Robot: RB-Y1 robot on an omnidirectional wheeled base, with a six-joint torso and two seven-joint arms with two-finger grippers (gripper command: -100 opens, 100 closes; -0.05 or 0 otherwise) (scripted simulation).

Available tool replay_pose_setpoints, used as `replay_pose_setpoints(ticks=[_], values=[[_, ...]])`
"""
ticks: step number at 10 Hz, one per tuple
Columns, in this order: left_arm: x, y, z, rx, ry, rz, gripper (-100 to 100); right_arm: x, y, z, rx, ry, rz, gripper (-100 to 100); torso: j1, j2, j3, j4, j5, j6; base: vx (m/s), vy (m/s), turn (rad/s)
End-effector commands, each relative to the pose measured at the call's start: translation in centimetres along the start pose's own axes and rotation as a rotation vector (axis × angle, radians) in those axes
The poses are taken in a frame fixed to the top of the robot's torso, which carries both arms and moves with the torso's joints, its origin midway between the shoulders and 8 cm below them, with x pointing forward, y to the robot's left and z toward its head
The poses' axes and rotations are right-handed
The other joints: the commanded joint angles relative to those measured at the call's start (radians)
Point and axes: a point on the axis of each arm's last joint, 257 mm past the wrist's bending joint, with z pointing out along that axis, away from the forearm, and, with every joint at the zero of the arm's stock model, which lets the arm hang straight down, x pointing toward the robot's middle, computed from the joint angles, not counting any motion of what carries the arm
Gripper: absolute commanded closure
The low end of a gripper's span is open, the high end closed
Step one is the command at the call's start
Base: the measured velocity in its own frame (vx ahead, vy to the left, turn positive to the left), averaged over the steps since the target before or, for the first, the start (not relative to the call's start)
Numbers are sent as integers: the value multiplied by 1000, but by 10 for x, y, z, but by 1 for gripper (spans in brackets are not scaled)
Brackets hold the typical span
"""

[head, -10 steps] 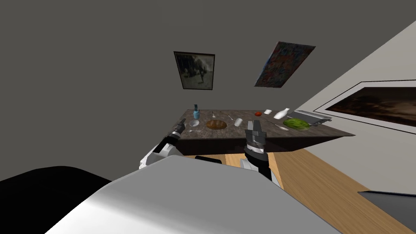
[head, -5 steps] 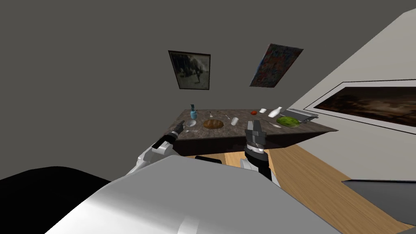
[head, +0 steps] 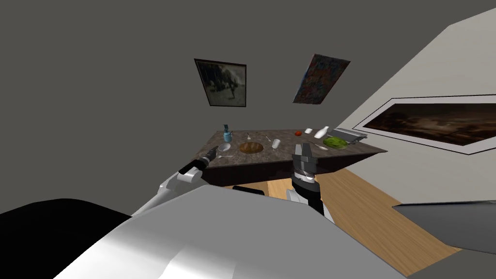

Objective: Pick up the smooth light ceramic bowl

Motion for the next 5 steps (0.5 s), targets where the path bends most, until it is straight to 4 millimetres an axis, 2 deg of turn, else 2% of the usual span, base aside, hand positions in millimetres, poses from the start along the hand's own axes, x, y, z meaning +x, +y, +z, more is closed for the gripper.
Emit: replay_pose_setpoints(ticks=[1, 2, 3, 4, 5], values=[[-9, 8, 3, -34, 2, -8, -100, 0, 0, 0, 0, 0, 0, 0, 0, 0, 0, 0, 0, 0, -1, -43, -47], [-22, 27, 3, -97, 1, -4, -100, 0, 0, 0, 0, 0, 0, 0, 1, 0, 0, 0, 0, 0, 0, -55, -101], [-23, 26, 3, -97, 4, -12, -100, 0, 0, 0, 0, 0, 0, 0, 0, 0, 0, 0, 0, 0, -1, -46, -49], [-35, 41, 3, -154, 2, -10, -100, 0, 0, 0, 0, 0, 0, 0, 0, 0, 0, 0, 0, 0, 5, -62, -105], [-38, 42, 3, -159, 3, -16, -100, 0, 0, 0, 0, 0, 0, 0, 0, 0, 0, 0, 0, 0, 6, -47, -33]])
